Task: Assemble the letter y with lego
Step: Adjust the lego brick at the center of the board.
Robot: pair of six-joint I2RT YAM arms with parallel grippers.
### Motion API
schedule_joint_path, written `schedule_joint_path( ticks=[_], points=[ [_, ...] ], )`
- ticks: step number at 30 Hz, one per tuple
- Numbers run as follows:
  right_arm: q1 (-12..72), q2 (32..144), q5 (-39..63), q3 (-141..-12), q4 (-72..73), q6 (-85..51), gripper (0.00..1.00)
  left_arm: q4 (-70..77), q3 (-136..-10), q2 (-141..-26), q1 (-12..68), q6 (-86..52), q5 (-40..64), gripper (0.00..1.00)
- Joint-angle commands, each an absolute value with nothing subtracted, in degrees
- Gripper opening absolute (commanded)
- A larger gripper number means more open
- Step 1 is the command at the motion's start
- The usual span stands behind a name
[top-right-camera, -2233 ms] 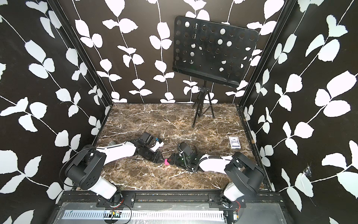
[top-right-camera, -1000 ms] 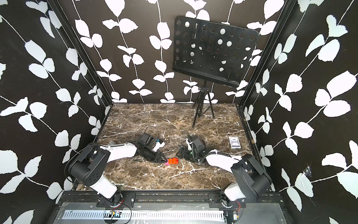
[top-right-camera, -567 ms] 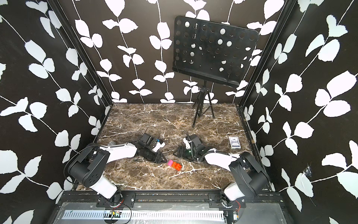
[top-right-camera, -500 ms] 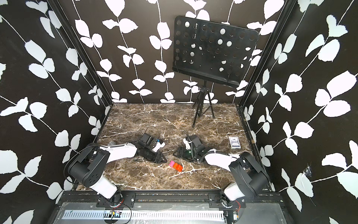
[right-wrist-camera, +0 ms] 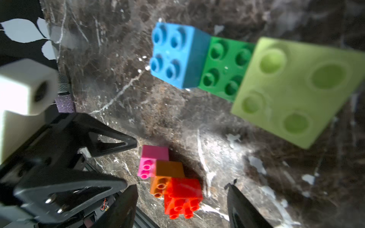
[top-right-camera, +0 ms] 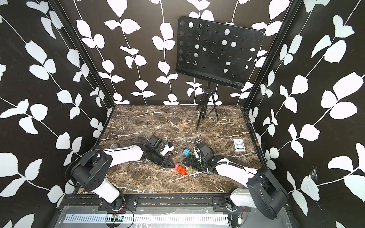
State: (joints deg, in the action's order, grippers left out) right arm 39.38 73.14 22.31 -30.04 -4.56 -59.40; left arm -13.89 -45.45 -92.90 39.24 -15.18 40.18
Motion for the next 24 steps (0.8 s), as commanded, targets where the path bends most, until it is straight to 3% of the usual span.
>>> schedule_joint_path(
  ticks=[1,24],
  points=[
    [39.7,72.0,20.9,-29.2,-5.3,-60.6,0.7,-16.6,-46.8,-94.0,39.7,-13.5,39.8,0.58],
    [43.7,70.7,20.1,-25.9,0.2,-65.6,0.71,-16.5,-47.3,-95.9,42.0,-15.6,35.5,0.59]
  ],
)
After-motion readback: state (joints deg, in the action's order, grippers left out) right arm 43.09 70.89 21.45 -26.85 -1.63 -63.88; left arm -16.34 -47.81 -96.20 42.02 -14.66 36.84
